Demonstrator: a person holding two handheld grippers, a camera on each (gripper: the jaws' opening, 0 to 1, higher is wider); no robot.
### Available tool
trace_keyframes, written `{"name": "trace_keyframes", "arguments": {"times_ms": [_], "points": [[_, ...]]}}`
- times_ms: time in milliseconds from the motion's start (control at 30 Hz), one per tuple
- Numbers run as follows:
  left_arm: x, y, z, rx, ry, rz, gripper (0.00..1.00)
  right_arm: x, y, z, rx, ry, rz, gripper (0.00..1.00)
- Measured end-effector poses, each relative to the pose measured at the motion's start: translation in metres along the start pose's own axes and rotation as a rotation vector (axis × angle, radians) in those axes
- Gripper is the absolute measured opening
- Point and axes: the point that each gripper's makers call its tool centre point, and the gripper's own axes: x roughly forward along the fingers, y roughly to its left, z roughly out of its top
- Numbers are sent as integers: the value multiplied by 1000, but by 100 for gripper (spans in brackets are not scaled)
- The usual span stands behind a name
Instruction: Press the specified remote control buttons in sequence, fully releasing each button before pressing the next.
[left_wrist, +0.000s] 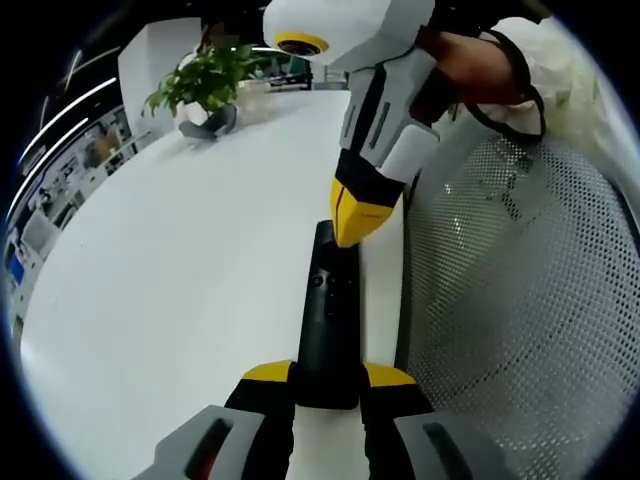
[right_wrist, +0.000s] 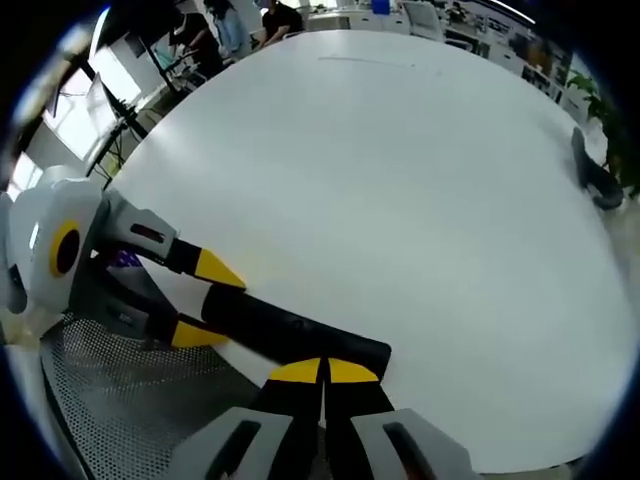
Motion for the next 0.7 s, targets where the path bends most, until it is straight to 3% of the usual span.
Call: {"name": "trace_keyframes", "arguments": {"times_ms": [367,700], "points": [[0,0,0,4,11,-6,24,2,4,10,42,-33,49,0],[-1,-1,-1,10,16,-12,24,11,8,6,24,25,52,0]]}}
